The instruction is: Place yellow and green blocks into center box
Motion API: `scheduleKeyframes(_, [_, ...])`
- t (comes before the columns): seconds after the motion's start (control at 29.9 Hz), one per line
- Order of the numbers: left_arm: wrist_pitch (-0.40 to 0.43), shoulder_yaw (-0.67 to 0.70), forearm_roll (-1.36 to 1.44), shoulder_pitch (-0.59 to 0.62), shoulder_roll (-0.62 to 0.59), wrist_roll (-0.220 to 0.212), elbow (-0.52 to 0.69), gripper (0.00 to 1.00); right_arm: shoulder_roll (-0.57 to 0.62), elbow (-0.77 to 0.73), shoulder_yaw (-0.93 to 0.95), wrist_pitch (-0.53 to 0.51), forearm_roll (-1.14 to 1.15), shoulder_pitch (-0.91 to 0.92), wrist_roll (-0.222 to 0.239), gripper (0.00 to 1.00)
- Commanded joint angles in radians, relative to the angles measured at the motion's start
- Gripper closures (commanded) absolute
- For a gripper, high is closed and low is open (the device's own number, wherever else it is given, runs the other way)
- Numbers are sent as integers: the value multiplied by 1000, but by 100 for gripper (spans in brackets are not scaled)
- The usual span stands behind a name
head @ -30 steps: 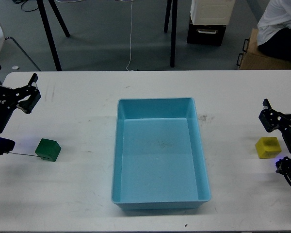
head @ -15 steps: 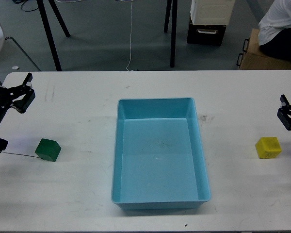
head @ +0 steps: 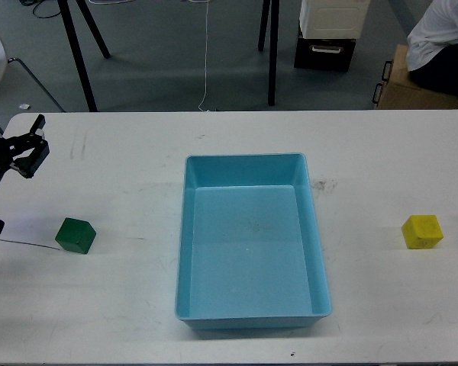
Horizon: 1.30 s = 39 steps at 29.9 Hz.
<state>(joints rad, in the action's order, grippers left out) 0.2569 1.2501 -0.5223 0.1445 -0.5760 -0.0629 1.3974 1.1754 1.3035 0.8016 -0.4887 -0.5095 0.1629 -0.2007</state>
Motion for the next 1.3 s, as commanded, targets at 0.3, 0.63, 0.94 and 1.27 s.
scheduleKeyframes(0.3, [4,3,1,-25,-33,0,6,0,214,-13,-4,0,120,105,384,0])
scheduleKeyframes(0.63, [5,3,1,-25,-36,0,6,0,231,-7,-4,0,388,185,521,0])
scheduleKeyframes(0.94, [4,2,7,-25,-36,0,6,0,230,-15,-6,0,734,289,592,0])
scheduleKeyframes(1.27, [5,3,25,-25,-35,2,6,0,237,2,-7,0,965,417,596,0])
